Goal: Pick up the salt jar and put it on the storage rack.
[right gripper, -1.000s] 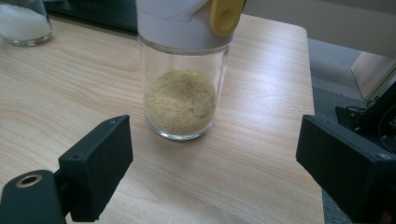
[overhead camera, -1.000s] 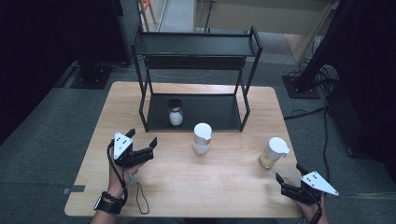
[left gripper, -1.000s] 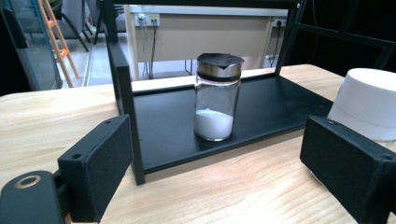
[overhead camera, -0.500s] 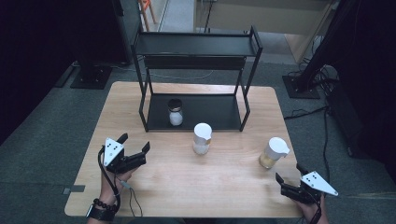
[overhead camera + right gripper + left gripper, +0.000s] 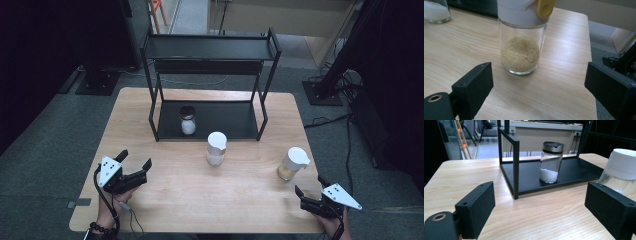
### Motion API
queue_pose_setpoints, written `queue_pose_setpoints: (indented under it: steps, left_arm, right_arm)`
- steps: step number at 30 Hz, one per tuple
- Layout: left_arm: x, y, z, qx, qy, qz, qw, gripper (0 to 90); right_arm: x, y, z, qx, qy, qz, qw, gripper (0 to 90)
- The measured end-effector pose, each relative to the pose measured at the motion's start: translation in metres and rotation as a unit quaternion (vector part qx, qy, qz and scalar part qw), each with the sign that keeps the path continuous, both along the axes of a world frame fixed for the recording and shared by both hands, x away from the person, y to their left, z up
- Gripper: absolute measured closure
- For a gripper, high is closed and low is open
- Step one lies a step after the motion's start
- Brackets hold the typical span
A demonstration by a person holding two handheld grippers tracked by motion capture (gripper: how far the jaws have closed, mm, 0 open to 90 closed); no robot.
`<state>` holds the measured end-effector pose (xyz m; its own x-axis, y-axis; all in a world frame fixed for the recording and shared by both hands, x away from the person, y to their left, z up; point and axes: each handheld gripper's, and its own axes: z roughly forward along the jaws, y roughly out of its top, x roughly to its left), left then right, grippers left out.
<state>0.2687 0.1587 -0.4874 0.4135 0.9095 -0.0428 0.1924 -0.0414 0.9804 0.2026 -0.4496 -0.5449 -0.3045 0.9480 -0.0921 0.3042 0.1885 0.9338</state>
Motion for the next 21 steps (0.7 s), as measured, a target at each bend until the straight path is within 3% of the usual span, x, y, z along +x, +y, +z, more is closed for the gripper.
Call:
queue_pose_setpoints:
  steps: [6, 21]
  left_arm:
    - [-0.009, 0.015, -0.003, -0.01, 0.003, -0.002, 0.9999, 9.8]
    - [-0.027, 0.047, -0.017, -0.001, 0.005, 0.014, 0.9999, 9.8]
  right_arm:
    - [0.0, 0.0, 0.0, -0.001, 0.0, -0.001, 1.0, 8.1]
    - [0.0, 0.001, 0.0, -0.003, 0.0, -0.002, 1.0, 8.0]
